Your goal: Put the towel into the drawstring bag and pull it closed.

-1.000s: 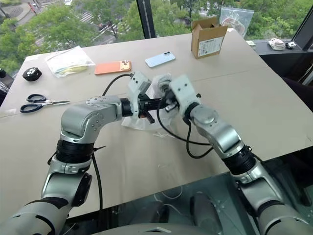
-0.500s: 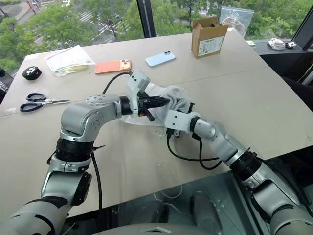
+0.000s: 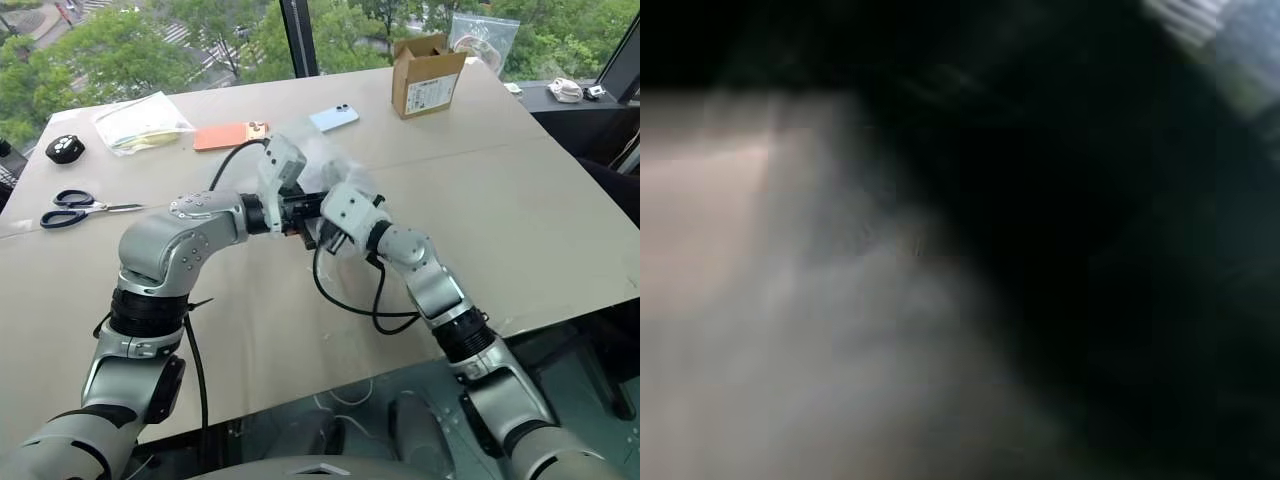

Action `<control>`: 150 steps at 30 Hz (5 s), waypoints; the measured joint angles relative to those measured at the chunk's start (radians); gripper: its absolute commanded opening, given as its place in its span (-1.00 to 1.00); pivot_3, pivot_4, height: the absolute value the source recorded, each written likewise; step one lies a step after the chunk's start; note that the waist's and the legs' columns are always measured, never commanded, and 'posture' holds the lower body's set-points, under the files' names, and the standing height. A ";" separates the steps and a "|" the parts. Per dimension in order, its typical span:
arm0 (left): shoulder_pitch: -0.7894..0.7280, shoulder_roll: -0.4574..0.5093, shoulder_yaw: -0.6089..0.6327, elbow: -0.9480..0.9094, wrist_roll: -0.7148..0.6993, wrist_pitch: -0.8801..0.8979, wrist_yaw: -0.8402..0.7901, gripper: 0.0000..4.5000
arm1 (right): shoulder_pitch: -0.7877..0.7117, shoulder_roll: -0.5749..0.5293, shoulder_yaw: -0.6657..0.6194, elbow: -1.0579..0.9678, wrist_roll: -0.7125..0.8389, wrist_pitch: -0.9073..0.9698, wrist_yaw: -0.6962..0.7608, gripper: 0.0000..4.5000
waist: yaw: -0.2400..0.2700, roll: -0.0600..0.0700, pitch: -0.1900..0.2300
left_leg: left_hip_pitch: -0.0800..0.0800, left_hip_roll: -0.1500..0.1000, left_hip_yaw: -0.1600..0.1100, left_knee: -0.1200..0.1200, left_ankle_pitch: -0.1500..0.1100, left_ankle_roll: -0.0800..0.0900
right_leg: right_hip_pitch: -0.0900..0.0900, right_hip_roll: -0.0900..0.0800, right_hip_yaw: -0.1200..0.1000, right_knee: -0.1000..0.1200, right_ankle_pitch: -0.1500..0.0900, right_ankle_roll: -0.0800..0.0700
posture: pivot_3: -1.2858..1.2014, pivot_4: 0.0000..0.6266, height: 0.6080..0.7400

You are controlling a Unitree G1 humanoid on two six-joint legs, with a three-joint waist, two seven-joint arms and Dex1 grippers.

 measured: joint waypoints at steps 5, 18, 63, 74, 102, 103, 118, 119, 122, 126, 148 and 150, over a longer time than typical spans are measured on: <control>0.009 0.015 -0.020 0.012 0.003 -0.002 -0.011 -1.00 | 0.071 0.163 -0.264 -0.026 0.290 0.254 -0.042 -0.99 | 0.006 0.001 0.000 | 0.000 -0.001 -0.002 0.000 0.000 0.000 | 0.000 0.000 -0.001 0.000 0.000 0.000 | 0.03 -0.52 1.00; -0.027 -0.018 0.004 0.117 0.049 -0.079 0.064 -1.00 | 0.122 0.219 -0.385 -0.148 0.498 0.473 -0.120 0.97 | -0.006 0.001 0.000 | 0.000 -0.001 -0.001 0.001 0.000 0.000 | 0.000 -0.001 -0.001 0.001 0.000 0.000 | 0.03 -0.52 1.00; -0.024 -0.028 0.006 0.215 0.129 -0.136 0.093 -1.00 | -0.032 -0.116 -0.296 0.397 0.085 -0.331 -0.054 -0.98 | 0.008 0.000 0.000 | -0.001 -0.003 0.000 0.002 0.000 0.000 | 0.000 -0.005 -0.003 0.001 0.001 0.002 | 0.03 -0.52 1.00; -0.022 -0.054 0.042 0.236 0.107 -0.163 0.072 -0.75 | 0.006 -0.133 -0.305 0.260 0.073 -0.261 -0.053 -1.00 | -0.003 0.000 0.000 | -0.001 -0.003 0.001 0.002 0.000 0.000 | 0.000 -0.005 -0.003 0.001 0.001 0.002 | 0.03 -0.52 1.00; 0.347 0.160 0.068 -0.132 -0.170 -0.025 -0.091 -0.07 | -0.019 -0.081 -0.296 0.215 0.068 -0.193 -0.076 -1.00 | -0.010 0.001 0.000 | 0.000 -0.003 0.000 0.001 0.000 0.000 | 0.000 -0.005 -0.003 0.001 0.001 0.002 | 0.03 -0.52 1.00; 0.347 0.153 0.051 -0.128 -0.145 -0.033 -0.071 -0.07 | -0.019 -0.081 -0.296 0.215 0.068 -0.193 -0.076 -1.00 | -0.011 0.002 0.000 | 0.001 -0.003 0.000 0.001 0.000 0.000 | 0.000 -0.005 -0.003 0.001 0.001 0.002 | 0.03 -0.52 1.00; 0.366 -0.049 -0.007 -0.067 -0.041 -0.106 0.097 -0.07 | -0.018 -0.079 -0.296 0.207 0.068 -0.180 -0.068 -1.00 | -0.008 0.002 0.000 | 0.000 -0.003 0.001 0.001 0.000 0.000 | 0.000 -0.005 -0.002 0.001 0.001 0.002 | 0.03 -0.52 1.00; 0.366 -0.058 -0.008 -0.064 -0.039 -0.107 0.107 -0.07 | -0.018 -0.079 -0.296 0.207 0.068 -0.180 -0.068 -1.00 | -0.008 0.002 0.000 | 0.000 -0.003 0.001 0.001 0.000 0.000 | 0.000 -0.005 -0.002 0.001 0.001 0.002 | 0.03 -0.52 1.00; 0.370 -0.095 -0.007 -0.052 -0.031 -0.106 0.147 -0.36 | -0.018 -0.078 -0.295 0.203 0.068 -0.179 -0.069 -1.00 | -0.008 0.002 0.000 | 0.000 -0.003 0.001 0.001 0.000 0.000 | 0.000 -0.005 -0.002 0.001 0.001 0.002 | 0.03 -0.52 1.00; 0.398 -0.105 0.007 -0.049 -0.015 -0.106 0.204 -0.98 | -0.017 -0.079 -0.296 0.187 0.068 -0.175 -0.071 -1.00 | -0.010 0.002 0.000 | 0.001 -0.003 0.001 0.001 0.000 0.000 | 0.000 -0.005 -0.002 0.001 0.001 0.002 | 0.03 -0.52 1.00; 0.211 0.024 0.206 0.023 0.714 -0.654 0.971 -0.98 | -0.079 -0.126 -0.395 0.306 -0.079 -0.176 -0.526 -1.00 | 0.017 0.001 -0.001 | 0.000 -0.003 0.003 0.001 0.000 0.000 | 0.000 -0.005 -0.002 0.000 0.001 0.002 | 0.03 -0.52 1.00; 0.134 0.041 0.202 0.097 0.740 -0.672 0.985 -0.98 | -0.083 -0.127 -0.403 0.306 -0.080 -0.187 -0.560 -1.00 | 0.018 0.001 0.000 | -0.001 -0.003 0.001 0.001 0.000 0.000 | 0.000 -0.005 -0.004 0.001 0.001 0.002 | 0.03 -0.52 1.00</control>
